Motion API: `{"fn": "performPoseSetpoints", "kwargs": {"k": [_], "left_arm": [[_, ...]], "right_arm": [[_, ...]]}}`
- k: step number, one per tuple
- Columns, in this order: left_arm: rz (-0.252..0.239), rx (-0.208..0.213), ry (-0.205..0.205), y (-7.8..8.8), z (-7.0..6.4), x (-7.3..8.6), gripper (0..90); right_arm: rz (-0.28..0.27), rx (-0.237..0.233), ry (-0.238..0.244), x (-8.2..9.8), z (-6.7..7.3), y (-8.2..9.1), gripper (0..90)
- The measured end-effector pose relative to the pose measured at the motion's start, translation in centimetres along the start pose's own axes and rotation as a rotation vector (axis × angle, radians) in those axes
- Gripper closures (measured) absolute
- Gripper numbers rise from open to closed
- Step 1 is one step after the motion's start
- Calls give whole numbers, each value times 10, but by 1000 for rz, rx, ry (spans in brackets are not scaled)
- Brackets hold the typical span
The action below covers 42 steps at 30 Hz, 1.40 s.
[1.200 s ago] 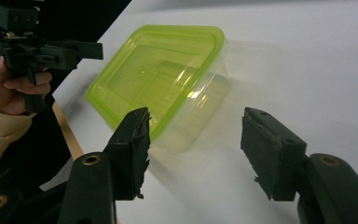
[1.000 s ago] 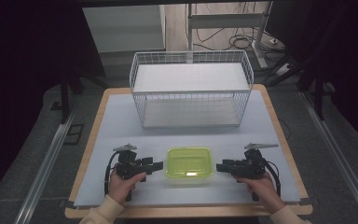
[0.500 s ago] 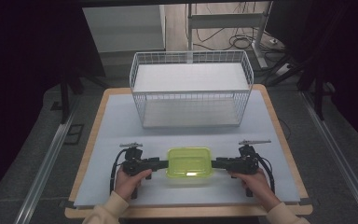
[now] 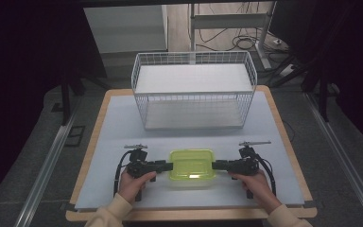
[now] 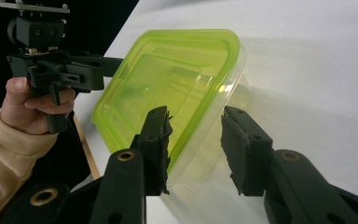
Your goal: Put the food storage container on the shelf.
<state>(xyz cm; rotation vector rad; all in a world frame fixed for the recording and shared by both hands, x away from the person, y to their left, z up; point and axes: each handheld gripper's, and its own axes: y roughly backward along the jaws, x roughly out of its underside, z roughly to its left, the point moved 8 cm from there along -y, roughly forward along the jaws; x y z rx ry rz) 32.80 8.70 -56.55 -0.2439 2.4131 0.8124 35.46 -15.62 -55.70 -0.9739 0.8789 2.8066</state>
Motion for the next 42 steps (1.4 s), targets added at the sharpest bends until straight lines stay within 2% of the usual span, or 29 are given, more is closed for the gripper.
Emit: {"fn": "performPoseSetpoints", "kwargs": {"k": [10, 15, 22, 28, 35, 42], "left_arm": [[22, 20, 4, -3, -1, 2, 575], [37, 14, -4, -5, -1, 3, 663], [44, 15, -6, -5, -2, 3, 682], [49, 48, 15, -4, -2, 4, 706], [47, 72, 17, -2, -4, 4, 743], [36, 72, 13, 0, -6, 3, 777]], "right_arm": [[26, -20, -20, 2, -1, -8, 679], [34, -28, -27, 2, 0, -9, 694], [36, -33, -37, 2, 0, -8, 706], [32, -46, -49, 1, 0, -7, 732], [19, -72, -78, -2, 0, -4, 777], [10, -90, -89, -3, 2, -2, 807]]}}
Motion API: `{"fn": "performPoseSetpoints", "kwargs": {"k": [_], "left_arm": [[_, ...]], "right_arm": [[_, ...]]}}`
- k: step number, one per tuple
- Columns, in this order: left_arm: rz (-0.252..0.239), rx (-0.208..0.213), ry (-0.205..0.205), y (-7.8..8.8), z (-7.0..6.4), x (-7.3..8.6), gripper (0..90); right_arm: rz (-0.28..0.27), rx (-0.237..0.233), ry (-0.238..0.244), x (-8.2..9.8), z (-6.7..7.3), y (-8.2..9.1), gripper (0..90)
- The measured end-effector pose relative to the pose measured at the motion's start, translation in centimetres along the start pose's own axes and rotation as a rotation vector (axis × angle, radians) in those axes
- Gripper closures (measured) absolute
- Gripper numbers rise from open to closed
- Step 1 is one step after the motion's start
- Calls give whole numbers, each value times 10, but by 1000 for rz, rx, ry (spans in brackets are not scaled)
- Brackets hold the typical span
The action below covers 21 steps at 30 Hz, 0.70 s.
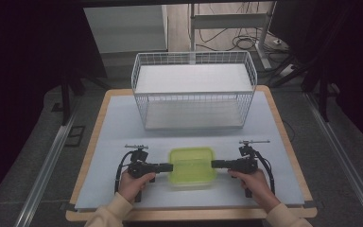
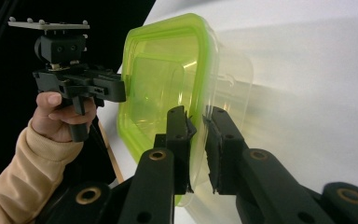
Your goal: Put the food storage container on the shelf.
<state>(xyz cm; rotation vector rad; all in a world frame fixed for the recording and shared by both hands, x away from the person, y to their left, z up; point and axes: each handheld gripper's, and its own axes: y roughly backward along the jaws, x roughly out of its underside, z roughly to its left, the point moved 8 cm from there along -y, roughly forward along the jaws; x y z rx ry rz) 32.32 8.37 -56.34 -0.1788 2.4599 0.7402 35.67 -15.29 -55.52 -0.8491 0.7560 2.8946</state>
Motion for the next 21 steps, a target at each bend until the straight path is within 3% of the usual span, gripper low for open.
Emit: {"fn": "performPoseSetpoints", "kwargs": {"k": [21], "left_arm": [[-34, 11, -17, 7, -5, -5, 814]], "right_arm": [[-14, -15, 20, -3, 8, 4, 826]]}}
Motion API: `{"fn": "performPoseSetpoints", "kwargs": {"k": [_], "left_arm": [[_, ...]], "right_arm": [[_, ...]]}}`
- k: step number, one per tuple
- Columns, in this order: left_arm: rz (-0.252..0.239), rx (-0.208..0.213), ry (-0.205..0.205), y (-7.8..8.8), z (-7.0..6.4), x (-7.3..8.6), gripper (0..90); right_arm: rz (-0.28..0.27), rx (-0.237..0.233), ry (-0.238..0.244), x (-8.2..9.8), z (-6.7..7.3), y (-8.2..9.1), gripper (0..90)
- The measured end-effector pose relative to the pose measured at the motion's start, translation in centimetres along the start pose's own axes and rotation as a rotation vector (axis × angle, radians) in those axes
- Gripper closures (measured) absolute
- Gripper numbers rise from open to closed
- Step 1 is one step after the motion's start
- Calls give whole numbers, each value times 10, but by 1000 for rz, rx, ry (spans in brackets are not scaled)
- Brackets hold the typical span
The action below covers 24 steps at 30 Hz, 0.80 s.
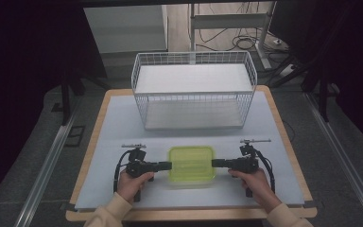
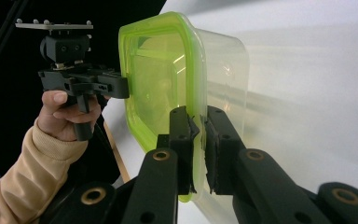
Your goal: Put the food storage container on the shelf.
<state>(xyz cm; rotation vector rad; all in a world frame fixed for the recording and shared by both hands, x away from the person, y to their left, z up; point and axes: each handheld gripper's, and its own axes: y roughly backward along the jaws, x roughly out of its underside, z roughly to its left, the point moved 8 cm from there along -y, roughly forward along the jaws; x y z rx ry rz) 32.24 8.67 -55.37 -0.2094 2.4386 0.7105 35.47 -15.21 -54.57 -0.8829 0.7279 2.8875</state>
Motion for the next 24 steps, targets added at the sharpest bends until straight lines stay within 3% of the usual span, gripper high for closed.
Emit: {"fn": "performPoseSetpoints", "kwargs": {"k": [15, 24], "left_arm": [[-18, 10, -17, 1, -8, -14, 816], [-39, 24, -35, 4, -15, -30, 816]], "right_arm": [[-25, 8, 19, -12, 6, 9, 827], [-43, 20, 49, -26, 17, 17, 828]]}}
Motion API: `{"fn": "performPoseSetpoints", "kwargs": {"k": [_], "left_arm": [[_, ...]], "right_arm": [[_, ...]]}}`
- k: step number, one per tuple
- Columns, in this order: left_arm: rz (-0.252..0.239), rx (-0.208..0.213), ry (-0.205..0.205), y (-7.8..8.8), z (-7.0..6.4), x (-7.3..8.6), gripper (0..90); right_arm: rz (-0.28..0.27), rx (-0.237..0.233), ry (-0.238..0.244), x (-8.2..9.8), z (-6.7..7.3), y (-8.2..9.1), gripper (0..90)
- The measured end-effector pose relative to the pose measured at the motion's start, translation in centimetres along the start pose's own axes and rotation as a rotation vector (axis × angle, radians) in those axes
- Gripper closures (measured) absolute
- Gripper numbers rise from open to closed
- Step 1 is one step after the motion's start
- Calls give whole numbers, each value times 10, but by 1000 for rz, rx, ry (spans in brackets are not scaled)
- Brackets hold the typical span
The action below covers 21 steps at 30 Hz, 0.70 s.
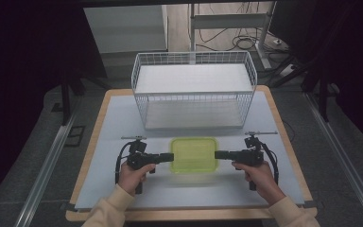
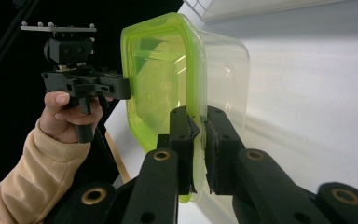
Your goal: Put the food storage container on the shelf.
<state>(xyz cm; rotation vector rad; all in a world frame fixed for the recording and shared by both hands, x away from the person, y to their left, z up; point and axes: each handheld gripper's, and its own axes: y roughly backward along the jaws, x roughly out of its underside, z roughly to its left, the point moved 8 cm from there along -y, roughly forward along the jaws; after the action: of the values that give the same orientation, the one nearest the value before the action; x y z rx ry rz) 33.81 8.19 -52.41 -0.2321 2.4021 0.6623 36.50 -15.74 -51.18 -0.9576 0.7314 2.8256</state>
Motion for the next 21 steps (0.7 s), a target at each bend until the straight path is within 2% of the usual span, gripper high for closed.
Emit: {"fn": "performPoseSetpoints", "kwargs": {"k": [12, 21], "left_arm": [[-9, -4, 0, 3, -6, -23, 816], [-23, -10, -31, 9, -15, -45, 817]], "right_arm": [[-22, 8, 6, -21, 6, 5, 828], [-40, 10, 28, -43, 16, 12, 828]]}}
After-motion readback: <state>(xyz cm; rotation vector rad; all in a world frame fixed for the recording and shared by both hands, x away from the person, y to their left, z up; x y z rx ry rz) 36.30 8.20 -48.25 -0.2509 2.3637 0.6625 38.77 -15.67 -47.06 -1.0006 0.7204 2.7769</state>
